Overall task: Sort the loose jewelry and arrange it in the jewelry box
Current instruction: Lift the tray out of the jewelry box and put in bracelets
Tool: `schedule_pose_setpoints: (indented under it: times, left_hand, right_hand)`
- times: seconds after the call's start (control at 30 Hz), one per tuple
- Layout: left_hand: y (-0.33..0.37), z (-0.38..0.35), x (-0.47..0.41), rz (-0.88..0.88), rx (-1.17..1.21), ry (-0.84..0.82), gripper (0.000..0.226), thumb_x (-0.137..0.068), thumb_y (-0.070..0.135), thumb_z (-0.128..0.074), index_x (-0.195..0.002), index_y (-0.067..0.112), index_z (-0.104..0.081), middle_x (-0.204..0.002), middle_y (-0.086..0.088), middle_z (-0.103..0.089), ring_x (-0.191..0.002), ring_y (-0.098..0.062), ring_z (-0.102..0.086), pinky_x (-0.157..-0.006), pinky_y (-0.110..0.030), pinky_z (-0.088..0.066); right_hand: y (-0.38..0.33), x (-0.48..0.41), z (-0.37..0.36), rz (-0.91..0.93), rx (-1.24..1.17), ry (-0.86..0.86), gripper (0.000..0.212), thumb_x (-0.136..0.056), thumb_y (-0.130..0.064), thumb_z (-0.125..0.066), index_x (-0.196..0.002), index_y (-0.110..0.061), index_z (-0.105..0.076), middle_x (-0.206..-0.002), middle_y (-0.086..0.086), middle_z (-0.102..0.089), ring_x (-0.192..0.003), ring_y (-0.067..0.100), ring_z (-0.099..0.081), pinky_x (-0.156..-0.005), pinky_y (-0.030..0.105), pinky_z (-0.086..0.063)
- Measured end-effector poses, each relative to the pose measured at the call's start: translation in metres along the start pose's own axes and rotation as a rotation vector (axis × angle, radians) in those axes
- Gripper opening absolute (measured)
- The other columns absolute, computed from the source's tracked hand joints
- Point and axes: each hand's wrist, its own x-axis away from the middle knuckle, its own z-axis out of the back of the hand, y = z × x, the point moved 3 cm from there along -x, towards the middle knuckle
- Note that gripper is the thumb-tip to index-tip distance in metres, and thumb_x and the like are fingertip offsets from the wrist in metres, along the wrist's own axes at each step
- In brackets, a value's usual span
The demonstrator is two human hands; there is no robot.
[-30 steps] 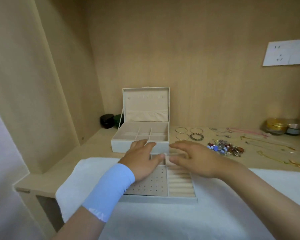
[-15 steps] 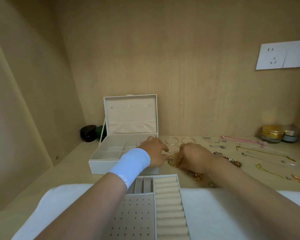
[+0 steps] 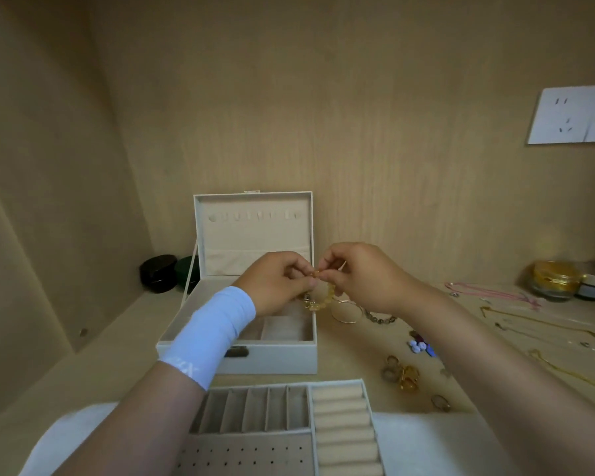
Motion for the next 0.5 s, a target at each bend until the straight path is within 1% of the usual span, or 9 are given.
schedule_pose_setpoints:
  times: [0.03, 0.1, 0.13, 0.2, 0.27, 0.33, 0.4, 0.43, 0.5]
  left_hand:
    - [-0.004, 0.008, 0.002, 0.014, 0.039, 0.025, 0.008, -0.086, 0.012, -0.073, -0.088, 0.018, -0.068, -0.079, -0.007, -0.069, -0.076, -0.021, -0.067, -0.086, -0.043, -0.058]
    - [-0.010, 0.022, 0.006, 0.043, 0.081, 0.057, 0.008, -0.087, 0.009, -0.071, -0.091, 0.015, -0.068, -0.081, -0.010, -0.068, -0.074, -0.021, -0.068, -0.080, -0.041, -0.061]
    - [-0.015, 0.031, 0.008, 0.052, 0.066, 0.075, 0.008, -0.087, 0.009, -0.071, -0.093, 0.015, -0.069, -0.083, -0.010, -0.068, -0.073, -0.020, -0.068, -0.078, -0.040, -0.061]
    - [-0.026, 0.049, 0.009, 0.068, -0.025, 0.118, 0.008, -0.087, 0.012, -0.071, -0.092, 0.018, -0.070, -0.082, -0.005, -0.070, -0.068, -0.018, -0.070, -0.076, -0.037, -0.061]
    - [-0.038, 0.067, 0.010, 0.089, -0.127, 0.153, 0.008, -0.087, 0.015, -0.071, -0.089, 0.022, -0.070, -0.080, -0.001, -0.071, -0.067, -0.015, -0.070, -0.072, -0.032, -0.060]
    - [-0.052, 0.085, 0.012, 0.118, -0.243, 0.174, 0.009, -0.087, 0.017, -0.071, -0.086, 0.025, -0.069, -0.078, 0.003, -0.071, -0.067, -0.012, -0.069, -0.069, -0.025, -0.055]
    - [-0.066, 0.096, 0.014, 0.145, -0.373, 0.183, 0.011, -0.087, 0.016, -0.069, -0.084, 0.027, -0.068, -0.082, 0.005, -0.071, -0.068, -0.009, -0.063, -0.066, -0.020, -0.048]
    - [-0.073, 0.101, 0.014, 0.156, -0.431, 0.185, 0.012, -0.087, 0.015, -0.067, -0.086, 0.026, -0.068, -0.086, 0.005, -0.070, -0.070, -0.009, -0.061, -0.067, -0.020, -0.048]
    - [-0.084, 0.101, 0.012, 0.186, -0.532, 0.178, 0.013, -0.089, 0.014, -0.062, -0.091, 0.023, -0.071, -0.096, 0.001, -0.070, -0.079, -0.013, -0.061, -0.077, -0.022, -0.049]
  right_hand:
    - [-0.002, -0.006, -0.005, -0.008, -0.032, 0.005, 0.004, -0.094, -0.018, -0.068, -0.092, -0.022, -0.068, -0.090, -0.003, -0.070, -0.074, 0.009, -0.067, -0.059, 0.010, -0.043]
    - [-0.007, -0.018, -0.017, -0.027, -0.108, 0.010, 0.005, -0.094, -0.017, -0.068, -0.096, -0.018, -0.071, -0.088, -0.002, -0.071, -0.073, 0.013, -0.070, -0.060, 0.017, -0.049]
    - [-0.011, -0.024, -0.024, -0.029, -0.143, 0.010, 0.007, -0.094, -0.017, -0.068, -0.099, -0.017, -0.072, -0.087, -0.001, -0.070, -0.071, 0.014, -0.070, -0.061, 0.020, -0.051]
    - [-0.019, -0.038, -0.040, -0.019, -0.167, 0.005, 0.007, -0.093, -0.017, -0.069, -0.099, -0.017, -0.073, -0.082, -0.003, -0.070, -0.066, 0.012, -0.069, -0.060, 0.022, -0.052]
    - [-0.031, -0.055, -0.057, 0.005, -0.132, -0.022, 0.005, -0.092, -0.017, -0.070, -0.095, -0.017, -0.075, -0.079, -0.003, -0.071, -0.063, 0.009, -0.067, -0.061, 0.022, -0.052]
    - [-0.045, -0.073, -0.078, 0.026, -0.094, -0.052, 0.006, -0.090, -0.015, -0.072, -0.096, -0.014, -0.075, -0.083, 0.000, -0.073, -0.065, 0.009, -0.066, -0.064, 0.022, -0.053]
    - [-0.056, -0.091, -0.097, 0.051, -0.045, -0.074, 0.012, -0.089, -0.015, -0.074, -0.100, -0.011, -0.076, -0.088, 0.001, -0.072, -0.070, 0.012, -0.066, -0.070, 0.023, -0.053]
    - [-0.061, -0.100, -0.107, 0.057, -0.013, -0.084, 0.014, -0.089, -0.016, -0.074, -0.101, -0.010, -0.076, -0.089, 0.000, -0.071, -0.073, 0.011, -0.064, -0.072, 0.023, -0.051]
    - [-0.064, -0.110, -0.121, 0.054, 0.048, -0.108, 0.012, -0.088, -0.016, -0.074, -0.098, -0.009, -0.076, -0.091, 0.000, -0.071, -0.079, 0.011, -0.061, -0.076, 0.020, -0.045]
